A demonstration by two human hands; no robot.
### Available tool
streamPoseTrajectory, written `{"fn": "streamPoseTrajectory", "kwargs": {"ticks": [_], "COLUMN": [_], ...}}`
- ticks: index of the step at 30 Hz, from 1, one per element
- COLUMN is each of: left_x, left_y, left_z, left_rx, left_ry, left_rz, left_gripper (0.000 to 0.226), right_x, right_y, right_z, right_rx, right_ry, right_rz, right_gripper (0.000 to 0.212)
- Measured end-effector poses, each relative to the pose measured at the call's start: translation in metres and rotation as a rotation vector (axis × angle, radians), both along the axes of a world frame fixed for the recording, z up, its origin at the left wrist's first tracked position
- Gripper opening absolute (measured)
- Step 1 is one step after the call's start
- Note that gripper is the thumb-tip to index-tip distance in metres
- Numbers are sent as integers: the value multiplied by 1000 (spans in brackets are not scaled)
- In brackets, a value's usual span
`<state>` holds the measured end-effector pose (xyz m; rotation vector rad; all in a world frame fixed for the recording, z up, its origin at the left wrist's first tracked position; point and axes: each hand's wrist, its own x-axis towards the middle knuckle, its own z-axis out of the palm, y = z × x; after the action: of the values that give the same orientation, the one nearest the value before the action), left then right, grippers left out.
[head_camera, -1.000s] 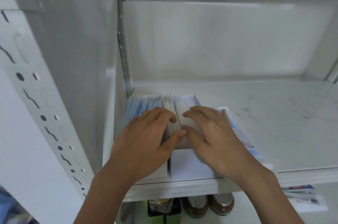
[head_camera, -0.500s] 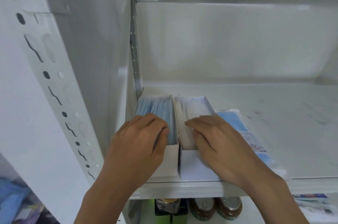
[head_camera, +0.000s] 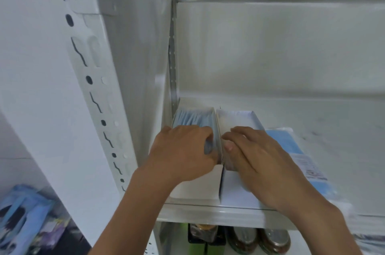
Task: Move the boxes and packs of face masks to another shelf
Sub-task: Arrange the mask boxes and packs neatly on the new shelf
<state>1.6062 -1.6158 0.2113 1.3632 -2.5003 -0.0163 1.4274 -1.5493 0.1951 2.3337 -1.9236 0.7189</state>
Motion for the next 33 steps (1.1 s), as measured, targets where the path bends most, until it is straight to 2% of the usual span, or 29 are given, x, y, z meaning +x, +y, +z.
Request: {"fn": "streamPoseTrajectory", "kwargs": {"ticks": [4,7,11,15,17,20,23,26,30,33], "left_x": [5,-1,-9,-7,-1,6,0,-13,-24,-18], "left_y": [-4,-6,-10,-17,-20,-22,-22,-24,-32,-29], "left_z": [2,1,-2,-1,-2,-4,-6,0,8,5], "left_rx": [61,-28,8,83,103,87,61,87,83,70], "left_ry": [28,-31,-9,-15,-18,-27,-21,-98,-155,-55], "left_rz": [9,31,113,83,36,17,65,116,163,226], "left_gripper": [32,16,48,57,52,30,34,40,24,18], "right_x": [2,0,-1,-1,-1,0,1,2,4,3], "right_y": [-1,-1,-1,-1,0,0,-1,-1,-1,0], "right_z": [-1,-3,-6,-6,-6,-6,-5,-5,-6,-7], "right_rx": [2,-13,-19,-16,-17,3,14,8,0,-6], "right_ry": [53,64,58,45,46,79,99,105,111,113], "right_rz": [3,-3,-9,-18,-24,-37,-43,-58,-65,-73], "right_gripper": [42,40,39,39,40,43,42,40,35,35]}}
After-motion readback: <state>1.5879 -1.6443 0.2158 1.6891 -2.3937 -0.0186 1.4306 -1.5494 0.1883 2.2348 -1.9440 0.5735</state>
